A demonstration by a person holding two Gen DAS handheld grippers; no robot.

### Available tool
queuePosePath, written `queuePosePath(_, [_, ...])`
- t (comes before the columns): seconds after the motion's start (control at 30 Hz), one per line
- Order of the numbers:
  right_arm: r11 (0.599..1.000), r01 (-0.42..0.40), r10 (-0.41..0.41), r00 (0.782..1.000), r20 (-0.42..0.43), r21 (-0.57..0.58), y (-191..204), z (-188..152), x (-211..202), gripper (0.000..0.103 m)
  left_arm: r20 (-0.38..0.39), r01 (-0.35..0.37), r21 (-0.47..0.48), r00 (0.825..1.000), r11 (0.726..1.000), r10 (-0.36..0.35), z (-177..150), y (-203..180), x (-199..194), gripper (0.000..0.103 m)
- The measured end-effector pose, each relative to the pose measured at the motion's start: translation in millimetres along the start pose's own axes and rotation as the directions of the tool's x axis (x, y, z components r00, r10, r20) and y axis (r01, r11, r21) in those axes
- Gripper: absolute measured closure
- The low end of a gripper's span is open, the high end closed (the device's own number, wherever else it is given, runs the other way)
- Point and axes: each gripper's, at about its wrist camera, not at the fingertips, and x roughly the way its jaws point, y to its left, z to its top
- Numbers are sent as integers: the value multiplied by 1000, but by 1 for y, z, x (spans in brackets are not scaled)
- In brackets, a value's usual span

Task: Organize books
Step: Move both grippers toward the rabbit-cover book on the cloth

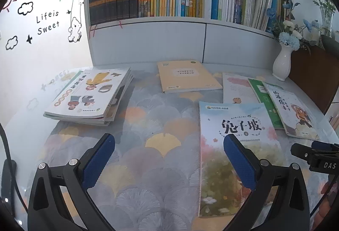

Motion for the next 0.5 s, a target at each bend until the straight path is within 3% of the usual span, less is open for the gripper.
queuePosePath(0.13, [1000,24,-24,1000,0,4,0,-2,1,0,-55,26,6,998,1000,-25,-3,-2,10,1])
queuePosePath(0.5, [998,-40,42,998,-53,39,-7,-3,11,0,-122,115,4,986,993,-113,-9,-6,18,1])
